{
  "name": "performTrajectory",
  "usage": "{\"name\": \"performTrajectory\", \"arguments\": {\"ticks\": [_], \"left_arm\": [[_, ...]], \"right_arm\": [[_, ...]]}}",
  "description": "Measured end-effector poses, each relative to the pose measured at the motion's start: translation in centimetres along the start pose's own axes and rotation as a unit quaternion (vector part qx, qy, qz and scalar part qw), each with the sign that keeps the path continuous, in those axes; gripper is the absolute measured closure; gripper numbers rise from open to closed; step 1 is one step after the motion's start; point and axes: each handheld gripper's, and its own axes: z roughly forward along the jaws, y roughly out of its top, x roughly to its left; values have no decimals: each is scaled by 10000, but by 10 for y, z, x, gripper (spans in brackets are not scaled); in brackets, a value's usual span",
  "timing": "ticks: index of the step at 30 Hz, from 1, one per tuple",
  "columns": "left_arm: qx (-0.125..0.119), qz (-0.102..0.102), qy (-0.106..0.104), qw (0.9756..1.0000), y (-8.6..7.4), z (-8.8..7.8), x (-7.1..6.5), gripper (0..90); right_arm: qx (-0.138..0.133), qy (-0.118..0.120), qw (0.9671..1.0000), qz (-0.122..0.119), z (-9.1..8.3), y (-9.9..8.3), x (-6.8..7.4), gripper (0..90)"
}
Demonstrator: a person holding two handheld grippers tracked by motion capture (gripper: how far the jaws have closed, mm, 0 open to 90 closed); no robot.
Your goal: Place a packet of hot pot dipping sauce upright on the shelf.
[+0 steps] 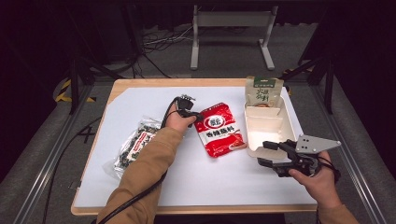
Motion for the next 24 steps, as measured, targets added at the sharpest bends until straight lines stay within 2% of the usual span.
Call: {"name": "performTrajectory", "arguments": {"ticks": [3, 10, 17, 18, 20, 24], "left_arm": [[-15, 20, 98, 9999, 0, -1, 1, 744], [-139, 38, 137, 9998, -3, -4, 3, 876], [-241, -36, 23, 9997, -5, -8, 6, 892], [-233, 12, 23, 9997, -5, -9, 6, 893], [-284, -35, -29, 9996, -4, -13, 5, 894], [-290, 8, -64, 9996, -1, -20, 2, 895]], "right_arm": [[-7, -12, 10000, 5, -1, 0, 0, 386], [28, -30, 10000, -10, 0, 0, 0, 387], [29, -57, 10000, -23, 0, 0, 0, 387], [29, -60, 10000, -20, 0, 0, 0, 387], [26, -65, 10000, -18, 0, 0, -1, 387], [23, -68, 10000, -33, 0, 1, -1, 387]]}}
